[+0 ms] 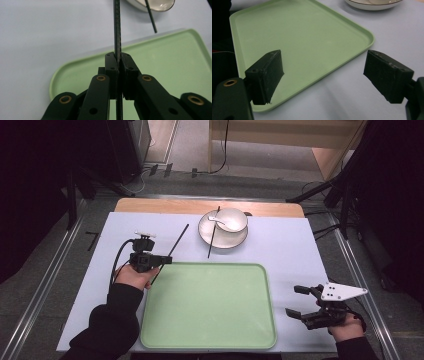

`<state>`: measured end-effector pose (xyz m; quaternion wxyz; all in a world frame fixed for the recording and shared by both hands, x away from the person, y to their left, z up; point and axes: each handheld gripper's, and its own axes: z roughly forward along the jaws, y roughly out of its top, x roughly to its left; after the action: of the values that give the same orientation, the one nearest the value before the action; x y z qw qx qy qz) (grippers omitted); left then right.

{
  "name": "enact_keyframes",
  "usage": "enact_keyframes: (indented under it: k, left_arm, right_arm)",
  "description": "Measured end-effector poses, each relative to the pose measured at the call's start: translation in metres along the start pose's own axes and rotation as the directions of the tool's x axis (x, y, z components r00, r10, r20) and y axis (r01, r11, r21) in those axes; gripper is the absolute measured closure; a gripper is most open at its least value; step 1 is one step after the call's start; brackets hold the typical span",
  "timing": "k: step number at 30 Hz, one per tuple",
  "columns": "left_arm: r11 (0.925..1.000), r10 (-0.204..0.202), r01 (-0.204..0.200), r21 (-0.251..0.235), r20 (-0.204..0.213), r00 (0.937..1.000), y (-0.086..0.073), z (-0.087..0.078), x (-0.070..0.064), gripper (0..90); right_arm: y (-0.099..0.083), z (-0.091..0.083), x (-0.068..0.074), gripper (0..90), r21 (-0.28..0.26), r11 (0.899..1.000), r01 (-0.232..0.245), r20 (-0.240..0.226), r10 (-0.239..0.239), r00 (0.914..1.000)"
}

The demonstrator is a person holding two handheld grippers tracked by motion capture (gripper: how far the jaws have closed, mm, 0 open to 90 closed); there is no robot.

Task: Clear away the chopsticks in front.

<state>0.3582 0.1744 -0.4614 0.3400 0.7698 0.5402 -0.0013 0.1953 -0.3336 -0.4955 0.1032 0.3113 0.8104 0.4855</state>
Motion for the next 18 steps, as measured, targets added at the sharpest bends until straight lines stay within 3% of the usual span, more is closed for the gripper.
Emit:
enact_keyframes:
  k: [12, 14, 18]
  left_arm:
    - [0.9988, -0.046, 0.046, -0.017, 0.010, 0.9989, -0.040, -0.025, 0.000, 85.9]
    - [0.9971, -0.069, 0.069, -0.032, 0.019, 0.9975, -0.047, -0.029, -0.001, 85.9]
    - [0.9973, -0.072, 0.072, -0.008, 0.016, 0.9973, -0.059, -0.030, -0.004, 85.9]
  right_arm:
    - [0.006, 0.006, -0.002, 16.4, 0.001, 1.000, 0.014, -0.017, -0.014, 0.9997]
    - [0.007, 0.008, -0.003, 16.4, -0.003, 1.000, 0.017, -0.019, -0.017, 0.9997]
    - [0.008, 0.009, -0.004, 16.4, -0.002, 1.000, 0.017, -0.022, -0.017, 0.9996]
